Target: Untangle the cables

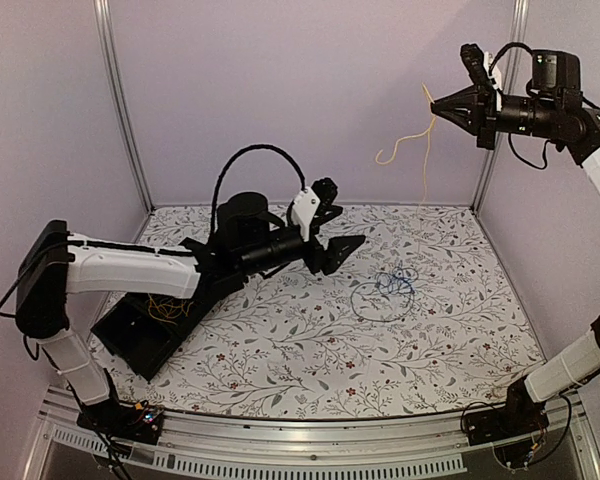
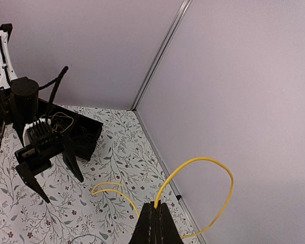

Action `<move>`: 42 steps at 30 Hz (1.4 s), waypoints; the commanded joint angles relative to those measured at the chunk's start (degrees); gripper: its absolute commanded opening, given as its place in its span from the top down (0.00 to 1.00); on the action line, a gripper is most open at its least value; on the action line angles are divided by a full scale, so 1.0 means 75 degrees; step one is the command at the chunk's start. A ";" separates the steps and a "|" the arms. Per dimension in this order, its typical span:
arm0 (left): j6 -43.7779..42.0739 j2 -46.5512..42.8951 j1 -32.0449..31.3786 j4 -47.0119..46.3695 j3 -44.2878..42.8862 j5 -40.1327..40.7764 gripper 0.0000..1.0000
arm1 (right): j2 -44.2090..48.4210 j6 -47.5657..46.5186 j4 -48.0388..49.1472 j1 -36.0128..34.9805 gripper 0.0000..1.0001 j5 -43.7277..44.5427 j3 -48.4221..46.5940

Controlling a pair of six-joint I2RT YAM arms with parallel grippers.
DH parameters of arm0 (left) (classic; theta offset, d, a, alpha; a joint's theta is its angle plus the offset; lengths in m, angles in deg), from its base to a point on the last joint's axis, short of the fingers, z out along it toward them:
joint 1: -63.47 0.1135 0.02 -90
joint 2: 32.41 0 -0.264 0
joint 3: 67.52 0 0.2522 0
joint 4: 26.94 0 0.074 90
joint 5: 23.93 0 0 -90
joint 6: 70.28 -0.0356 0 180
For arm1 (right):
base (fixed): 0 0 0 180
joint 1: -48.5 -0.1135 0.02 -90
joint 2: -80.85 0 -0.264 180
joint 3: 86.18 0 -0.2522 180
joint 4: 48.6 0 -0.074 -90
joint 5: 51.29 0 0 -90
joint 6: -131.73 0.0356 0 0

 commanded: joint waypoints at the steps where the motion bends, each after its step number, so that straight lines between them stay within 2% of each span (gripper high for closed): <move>1: -0.0600 0.1460 -0.0452 -0.1575 -0.1355 0.0427 0.20 | -0.0137 0.0738 0.0336 -0.0011 1.00 -0.0857 -0.0160; 6: -0.0687 0.3433 -0.0568 -0.1567 -0.3562 0.0376 0.19 | -0.0052 0.0911 0.0420 -0.0012 1.00 -0.1095 0.0102; 10: -0.0225 0.4708 -0.0519 -0.1680 -0.4723 -0.0219 0.28 | 0.0053 0.0918 0.0378 -0.0006 1.00 -0.1156 0.0109; 11: -0.0089 0.5006 -0.0513 -0.1746 -0.4961 -0.0427 0.33 | 0.0059 0.0927 0.0411 -0.0012 1.00 -0.1166 0.0100; 14: 0.0398 0.5875 -0.0510 -0.1634 -0.5711 -0.1072 0.72 | 0.0064 0.1015 0.0449 -0.0004 1.00 -0.1218 -0.0010; 16: 0.0733 0.6298 -0.0512 -0.1690 -0.5928 -0.1311 0.93 | 0.0034 0.1078 0.0409 -0.0012 1.00 -0.1252 -0.0256; 17: 0.0863 0.6440 -0.0511 -0.1721 -0.5960 -0.1309 0.99 | 0.0009 0.1100 0.0364 -0.0012 1.00 -0.1248 -0.0439; 18: 0.0964 0.6564 -0.0526 -0.1735 -0.5968 -0.1274 1.00 | -0.0031 0.1113 0.0307 -0.0012 1.00 -0.1233 -0.0694; 28: 0.1574 0.7199 -0.0494 -0.1361 -0.5872 -0.0780 1.00 | -0.0923 0.1322 0.0070 0.0107 1.00 -0.0933 -0.3657; 34: 0.1826 0.7157 -0.0367 -0.1185 -0.5891 -0.0627 1.00 | -0.1305 0.1807 0.0478 0.0520 1.00 -0.1056 -0.4246; 35: 0.1822 0.7049 -0.0358 -0.1318 -0.5741 -0.0592 0.98 | -0.1317 0.1799 0.0484 0.0519 1.00 -0.1060 -0.4109; 39: 0.1789 0.6293 -0.0348 -0.2237 -0.4635 -0.0454 0.69 | -0.1146 0.1616 0.0446 0.0522 1.00 -0.1151 -0.3137; 42: 0.1790 0.5488 -0.0348 -0.2928 -0.3663 -0.0428 0.58 | -0.0995 0.1323 0.0358 0.0523 1.00 -0.1151 -0.2407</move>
